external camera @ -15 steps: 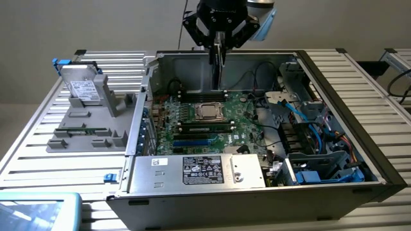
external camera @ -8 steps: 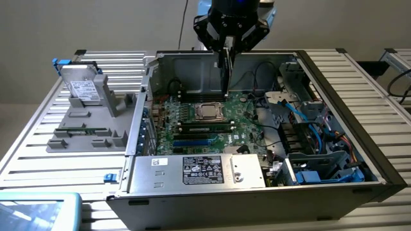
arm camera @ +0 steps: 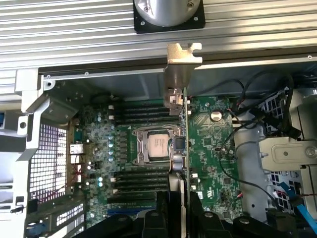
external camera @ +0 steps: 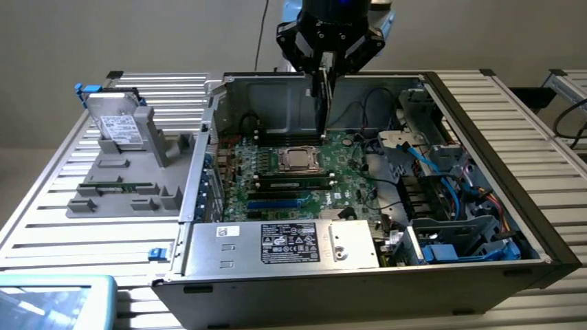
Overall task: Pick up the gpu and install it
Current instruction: 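Insert the gpu into the slot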
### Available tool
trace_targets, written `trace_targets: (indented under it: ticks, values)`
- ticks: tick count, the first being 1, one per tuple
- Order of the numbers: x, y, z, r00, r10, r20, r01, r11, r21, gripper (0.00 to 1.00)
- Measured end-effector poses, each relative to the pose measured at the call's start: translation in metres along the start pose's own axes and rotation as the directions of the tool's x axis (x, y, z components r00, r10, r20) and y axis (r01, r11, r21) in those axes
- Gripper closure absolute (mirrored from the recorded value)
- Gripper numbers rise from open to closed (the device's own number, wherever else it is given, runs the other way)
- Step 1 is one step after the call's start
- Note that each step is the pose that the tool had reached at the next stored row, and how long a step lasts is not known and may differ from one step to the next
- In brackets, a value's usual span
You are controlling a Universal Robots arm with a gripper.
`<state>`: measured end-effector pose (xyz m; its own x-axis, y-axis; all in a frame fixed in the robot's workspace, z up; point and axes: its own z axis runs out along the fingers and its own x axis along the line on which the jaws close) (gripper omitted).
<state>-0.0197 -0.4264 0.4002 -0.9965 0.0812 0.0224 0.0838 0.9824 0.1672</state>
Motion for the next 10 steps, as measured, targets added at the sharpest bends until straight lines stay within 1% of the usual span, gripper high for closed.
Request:
trace_targets:
  ticks: [2,5,8,10]
  values:
    - [-0.0001,0.0000,0.0000,0.9999,-0.011,-0.0019,0.011,0.9999,-0.0003,0.71]
    - [0.0000,0.0000,0.0001,0.9981,-0.061,-0.0107,0.061,0.9981,-0.0045,0.71]
    - [0.0000,0.0000,0.0000,0.9930,-0.116,-0.0201,0.116,0.9932,-0.0112,0.71]
    - [0.0000,0.0000,0.0000,0.9882,-0.151,-0.0259,0.151,0.9884,-0.0156,0.71]
